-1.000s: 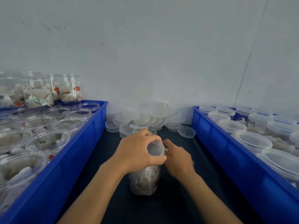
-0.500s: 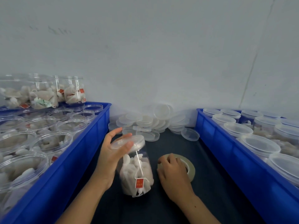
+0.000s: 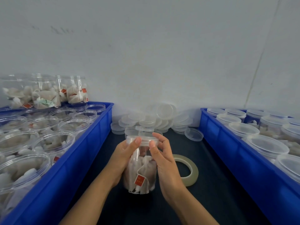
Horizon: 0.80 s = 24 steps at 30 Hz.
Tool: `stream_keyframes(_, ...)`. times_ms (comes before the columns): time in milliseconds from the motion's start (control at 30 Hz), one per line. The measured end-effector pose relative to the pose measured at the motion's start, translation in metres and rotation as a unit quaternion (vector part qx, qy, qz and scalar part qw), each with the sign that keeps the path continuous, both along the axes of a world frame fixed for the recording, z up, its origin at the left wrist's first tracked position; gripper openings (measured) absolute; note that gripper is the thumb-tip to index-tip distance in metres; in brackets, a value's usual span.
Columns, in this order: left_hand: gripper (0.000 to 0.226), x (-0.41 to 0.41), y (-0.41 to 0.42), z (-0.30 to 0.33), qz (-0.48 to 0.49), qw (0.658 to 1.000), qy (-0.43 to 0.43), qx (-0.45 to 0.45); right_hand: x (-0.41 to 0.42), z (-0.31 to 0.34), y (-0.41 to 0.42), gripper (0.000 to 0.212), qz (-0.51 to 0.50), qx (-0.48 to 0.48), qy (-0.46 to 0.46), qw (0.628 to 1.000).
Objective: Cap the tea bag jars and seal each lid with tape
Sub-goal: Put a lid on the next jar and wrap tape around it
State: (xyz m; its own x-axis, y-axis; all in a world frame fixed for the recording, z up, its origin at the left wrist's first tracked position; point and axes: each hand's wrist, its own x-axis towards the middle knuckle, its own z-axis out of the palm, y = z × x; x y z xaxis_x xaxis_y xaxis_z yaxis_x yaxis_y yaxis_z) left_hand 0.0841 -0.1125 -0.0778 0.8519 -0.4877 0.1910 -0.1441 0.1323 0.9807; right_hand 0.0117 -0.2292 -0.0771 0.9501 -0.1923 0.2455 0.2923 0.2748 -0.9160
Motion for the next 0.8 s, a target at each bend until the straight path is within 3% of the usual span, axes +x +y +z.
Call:
stream_keyframes(267,0.083,0.007,0.002,-0.01,-0.053,0.998,0.013,-0.027,0.003,-0.004,0.0,0.036,0.035,0.129,-0.009,0.991)
stream_keyframes(533,0.062,0.004,-0.003,-0.003,-0.02,0.999,0.003,-0.024,0.011,-0.001,-0.006,0.027,0.032,0.141,0.023,0.989)
stream_keyframes(733,0.083,-0.006,-0.009,0.017,-0.01,0.999,-0.018,-0.026,0.006,0.023,-0.013,0.026,0.018,0.133,0.049,0.99)
stream_keyframes(800,0.067,-0.008,-0.015,0.027,-0.015,0.999,-0.029,-0.041,0.0,0.037,-0.015,0.025,0.012,0.12,0.044,0.992)
